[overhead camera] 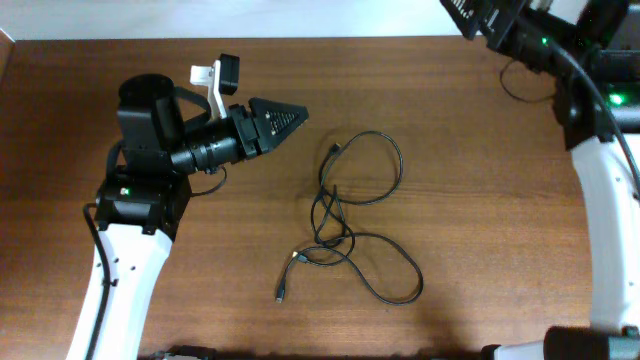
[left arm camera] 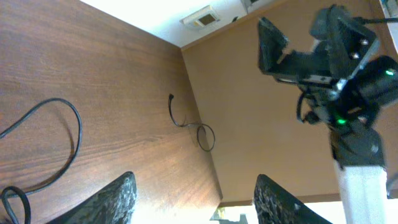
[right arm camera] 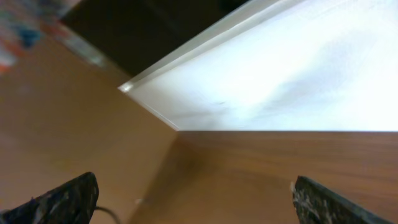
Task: Untangle cables
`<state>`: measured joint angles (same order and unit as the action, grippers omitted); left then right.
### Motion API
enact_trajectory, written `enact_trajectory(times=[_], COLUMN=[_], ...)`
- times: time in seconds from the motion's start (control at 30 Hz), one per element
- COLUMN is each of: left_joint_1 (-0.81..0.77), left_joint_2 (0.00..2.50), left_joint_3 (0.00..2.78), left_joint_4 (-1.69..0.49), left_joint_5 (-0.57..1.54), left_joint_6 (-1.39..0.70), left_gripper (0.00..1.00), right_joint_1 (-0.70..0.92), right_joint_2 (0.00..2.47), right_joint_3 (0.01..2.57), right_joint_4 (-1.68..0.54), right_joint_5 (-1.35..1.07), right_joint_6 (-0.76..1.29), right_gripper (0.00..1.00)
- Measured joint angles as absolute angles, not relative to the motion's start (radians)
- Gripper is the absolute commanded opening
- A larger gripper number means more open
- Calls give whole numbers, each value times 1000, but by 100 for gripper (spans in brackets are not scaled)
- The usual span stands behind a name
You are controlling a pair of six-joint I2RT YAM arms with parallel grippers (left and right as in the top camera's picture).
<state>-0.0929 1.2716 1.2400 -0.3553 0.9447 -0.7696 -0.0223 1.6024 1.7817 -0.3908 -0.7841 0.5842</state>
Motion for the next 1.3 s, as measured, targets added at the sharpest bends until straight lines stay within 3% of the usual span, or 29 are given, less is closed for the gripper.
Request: enact_trajectory(times=[0.2,0.4,0.43,0.6,0.67,0.9,0.93,0.97,1.13,1.17,1.2,1.23,1.27,1.3], left_joint_1=[-93,-93,-93,-93,-93,-93,-93,-93,-93,-93,-93,-93,-93,-93], left_joint_2=[1272,1272,1272,1272,1272,1271,1271,1271,1271,1271,1271,1271,1271,1271], left_joint_3=[1240,1240,1240,1240,1240,1240,1240,1240,1240,1240,1240,1240,1240,1240], left_joint_4=[-345,-330,-329,-374,-402,-453,-467,-469,-475,-475,-475,-475,-475,-475], left_joint_5=[955,955,954,855,816,795,795,795,793,792,792,792,792,792], left_joint_6=[-769,-709,-663,-504,-474,-458,-459,-459,-456,-453,-453,-453,-453,-454], left_gripper=[62,63,67,72,75,81,82,82,87,87,87,88,88,88], right_joint_1=[-2,243,284,360,360,360,358,356,270,257,257,257,257,257], right_joint_2=[1532,1533,1533,1602,1687,1936,1958,1971,2130,2156,2162,2173,2194,2214], right_joint_3=[1817,1814,1801,1700,1696,1679,1678,1678,1679,1679,1679,1679,1679,1679], right_joint_4=[-1004,-1213,-1234,-1235,-1202,-829,-773,-739,-616,-615,-615,-613,-612,-615], right_joint_5=[-357,-199,-192,-181,-180,-170,-152,-138,-105,-102,-102,-124,-164,-198], right_joint_6=[250,-117,-201,-405,-494,-800,-871,-902,-955,-959,-959,-965,-966,-965], right_gripper=[99,99,99,99,88,88,95,100,98,91,71,59,28,5])
